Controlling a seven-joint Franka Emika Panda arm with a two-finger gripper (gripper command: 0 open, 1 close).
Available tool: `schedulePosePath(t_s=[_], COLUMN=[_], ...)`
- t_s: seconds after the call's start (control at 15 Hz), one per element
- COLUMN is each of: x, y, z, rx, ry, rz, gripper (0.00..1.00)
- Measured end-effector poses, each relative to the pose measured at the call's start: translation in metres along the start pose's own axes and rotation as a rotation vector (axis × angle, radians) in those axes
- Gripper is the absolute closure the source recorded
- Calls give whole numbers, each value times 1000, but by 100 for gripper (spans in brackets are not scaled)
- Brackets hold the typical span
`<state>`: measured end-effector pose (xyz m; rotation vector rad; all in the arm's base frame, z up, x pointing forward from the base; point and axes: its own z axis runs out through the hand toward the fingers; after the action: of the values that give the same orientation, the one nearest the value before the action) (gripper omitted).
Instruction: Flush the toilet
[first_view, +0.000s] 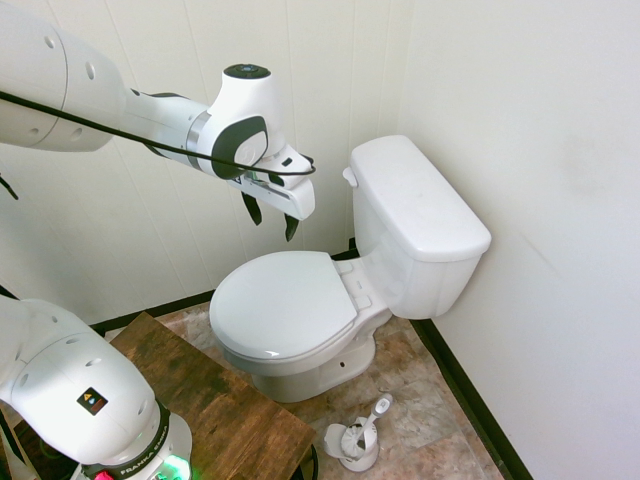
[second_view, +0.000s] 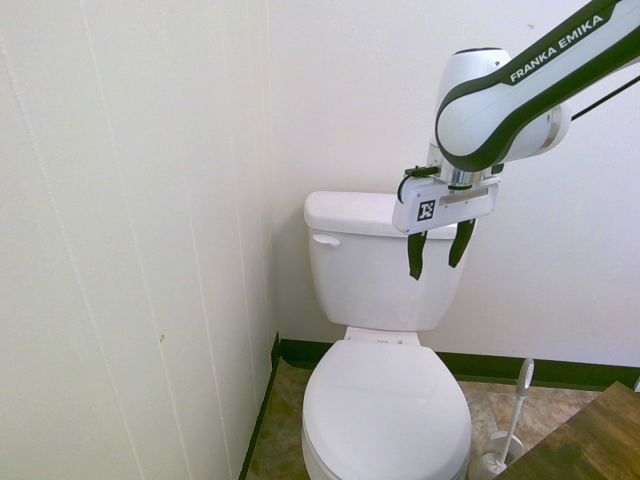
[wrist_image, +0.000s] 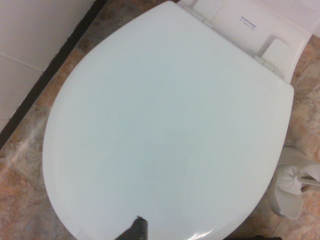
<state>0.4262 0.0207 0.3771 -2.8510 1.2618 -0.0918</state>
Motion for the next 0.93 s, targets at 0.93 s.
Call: schedulePosePath(t_s=[0.93], x=[53], y=[-147], z=[20], rx=[155], ry=[53], rz=[209], gripper=[0])
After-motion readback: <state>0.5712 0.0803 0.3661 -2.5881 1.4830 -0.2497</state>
